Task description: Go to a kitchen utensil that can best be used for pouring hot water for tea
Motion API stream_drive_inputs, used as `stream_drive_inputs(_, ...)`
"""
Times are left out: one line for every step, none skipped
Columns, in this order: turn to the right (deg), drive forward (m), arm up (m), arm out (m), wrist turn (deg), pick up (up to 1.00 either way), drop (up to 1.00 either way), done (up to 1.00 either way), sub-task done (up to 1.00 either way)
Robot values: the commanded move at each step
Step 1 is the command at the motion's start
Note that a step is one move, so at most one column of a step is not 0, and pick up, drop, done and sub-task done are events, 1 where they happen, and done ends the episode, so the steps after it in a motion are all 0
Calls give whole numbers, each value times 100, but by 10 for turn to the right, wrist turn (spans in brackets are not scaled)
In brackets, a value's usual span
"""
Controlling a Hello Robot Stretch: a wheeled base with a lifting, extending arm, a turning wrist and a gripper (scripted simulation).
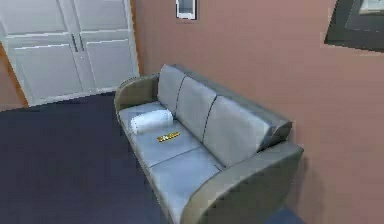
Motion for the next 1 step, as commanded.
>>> stream_drive_inputs(-450,0,0,0,0,0,0,0,0)
